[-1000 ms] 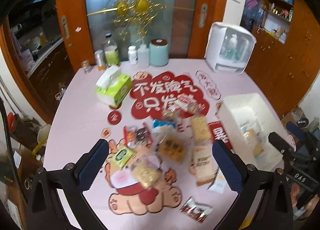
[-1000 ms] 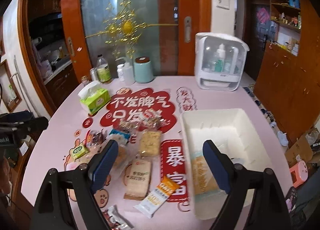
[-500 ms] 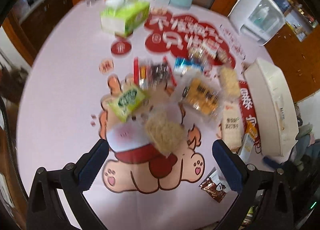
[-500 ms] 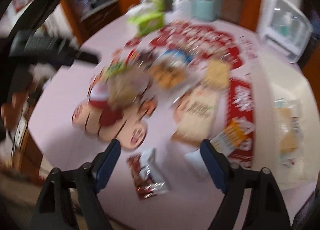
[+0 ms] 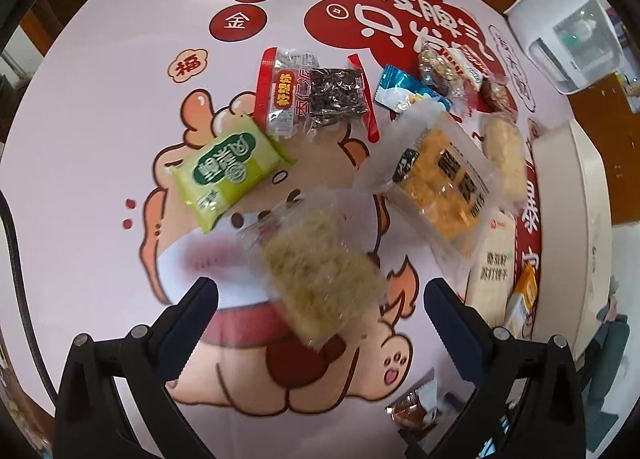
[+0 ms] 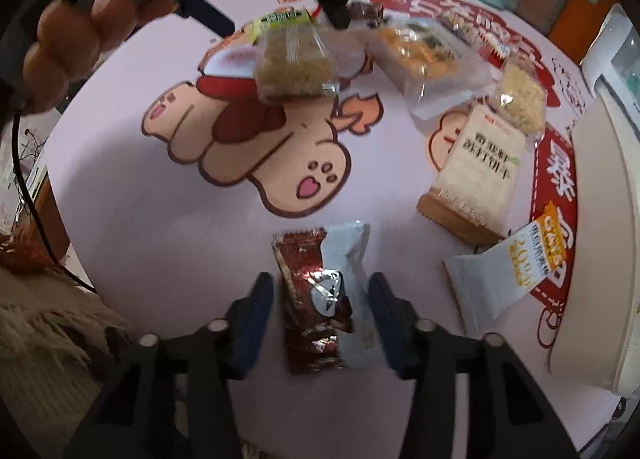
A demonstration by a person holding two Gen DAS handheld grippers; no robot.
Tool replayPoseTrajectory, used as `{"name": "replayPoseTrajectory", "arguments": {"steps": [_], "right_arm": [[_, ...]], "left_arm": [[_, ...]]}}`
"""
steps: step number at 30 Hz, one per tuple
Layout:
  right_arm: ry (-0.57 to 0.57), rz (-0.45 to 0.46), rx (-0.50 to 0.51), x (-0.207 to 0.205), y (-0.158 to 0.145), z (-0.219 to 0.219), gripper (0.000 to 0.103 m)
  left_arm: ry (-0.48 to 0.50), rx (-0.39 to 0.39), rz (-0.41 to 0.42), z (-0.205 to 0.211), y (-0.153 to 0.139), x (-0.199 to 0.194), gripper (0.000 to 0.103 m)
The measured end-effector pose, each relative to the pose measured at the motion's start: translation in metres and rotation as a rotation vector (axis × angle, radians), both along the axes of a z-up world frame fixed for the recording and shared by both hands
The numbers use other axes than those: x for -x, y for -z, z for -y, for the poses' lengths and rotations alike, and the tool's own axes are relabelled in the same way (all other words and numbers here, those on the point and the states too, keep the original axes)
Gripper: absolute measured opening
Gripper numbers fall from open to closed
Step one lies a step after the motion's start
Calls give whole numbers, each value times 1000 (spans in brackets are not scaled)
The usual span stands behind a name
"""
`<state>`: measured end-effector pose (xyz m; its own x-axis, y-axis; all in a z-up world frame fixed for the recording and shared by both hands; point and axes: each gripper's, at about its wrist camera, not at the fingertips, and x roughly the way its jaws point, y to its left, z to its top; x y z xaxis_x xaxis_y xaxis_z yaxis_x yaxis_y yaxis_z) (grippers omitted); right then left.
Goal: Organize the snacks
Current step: 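Grasp the brown chocolate wrapper with the right tool while the left tool grasps the clear crumb-cake bag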
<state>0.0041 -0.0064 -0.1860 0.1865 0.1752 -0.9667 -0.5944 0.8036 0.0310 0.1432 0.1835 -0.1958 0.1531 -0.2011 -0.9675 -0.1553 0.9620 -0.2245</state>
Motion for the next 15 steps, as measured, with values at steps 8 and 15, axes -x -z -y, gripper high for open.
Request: {"name": "replayPoseTrajectory", "arguments": {"steps": [8, 15], "right_arm": [[40, -47, -40, -7, 3, 15, 38], [49, -58, -55, -11, 3, 24, 36]], "left_arm": [[-42, -61, -85, 8, 29, -16, 100], [-25, -118, -113, 15, 43, -15, 96]]}}
